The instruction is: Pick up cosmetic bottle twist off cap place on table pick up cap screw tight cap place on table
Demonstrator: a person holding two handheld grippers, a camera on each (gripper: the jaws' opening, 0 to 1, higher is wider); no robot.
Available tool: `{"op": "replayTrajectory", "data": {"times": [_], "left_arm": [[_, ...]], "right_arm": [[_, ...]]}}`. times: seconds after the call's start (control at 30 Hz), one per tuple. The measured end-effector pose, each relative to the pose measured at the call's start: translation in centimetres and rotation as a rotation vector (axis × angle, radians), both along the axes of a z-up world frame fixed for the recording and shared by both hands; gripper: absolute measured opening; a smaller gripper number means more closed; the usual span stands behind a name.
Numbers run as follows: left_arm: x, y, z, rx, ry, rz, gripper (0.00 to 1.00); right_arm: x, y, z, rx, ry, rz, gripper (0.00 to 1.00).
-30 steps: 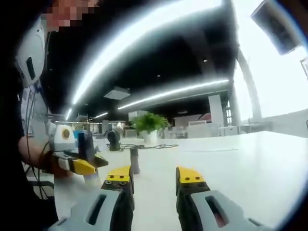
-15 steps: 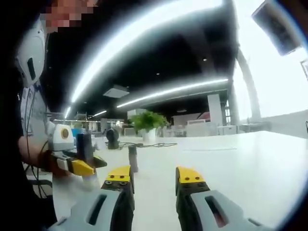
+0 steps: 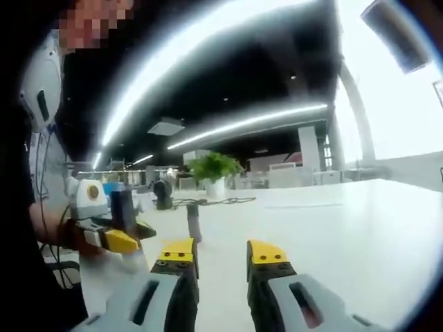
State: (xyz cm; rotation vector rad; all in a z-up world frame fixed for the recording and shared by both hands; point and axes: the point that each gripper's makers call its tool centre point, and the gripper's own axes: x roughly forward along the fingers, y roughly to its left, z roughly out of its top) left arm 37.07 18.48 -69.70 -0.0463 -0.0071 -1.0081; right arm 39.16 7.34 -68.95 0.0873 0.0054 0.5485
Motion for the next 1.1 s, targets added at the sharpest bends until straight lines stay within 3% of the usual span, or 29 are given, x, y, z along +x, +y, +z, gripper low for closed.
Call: {"op": "replayTrajectory", "data": {"times": [0.13,0.33,0.5,0.63,0.77,0.97,1.1], "left_arm": [[-0.1,0.0,0.0,-0.001,-0.001,-0.005,0.16],[-0.1,0.0,0.1,0.003,-0.007,0.014,0.16],[-0.1,0.0,0.1,0.005,-0.008,0.022,0.16],[-0.1,0.0,0.1,0.004,-0.007,0.023,0.16],[-0.1,0.0,0.1,0.005,-0.008,0.023,0.16],[0.0,0.1,0.1,0.006,-0.01,0.035,0.16],[0.1,0.1,0.1,0.007,-0.01,0.04,0.16]], "right_arm": [[-1.1,0.9,0.8,0.054,0.012,0.008,0.16],[-2.9,2.9,3.7,0.098,0.014,-0.024,0.17],[-4.3,8.8,6.0,0.037,-0.012,0.026,0.22],[-4.5,11.9,6.8,0.031,-0.021,0.053,0.25],[-3.9,13.5,6.4,-0.019,-0.017,0.026,0.25],[-2.5,14.3,4.5,-0.081,0.028,-0.049,0.25],[-1.9,15.0,3.8,-0.063,0.068,-0.068,0.24]]}}
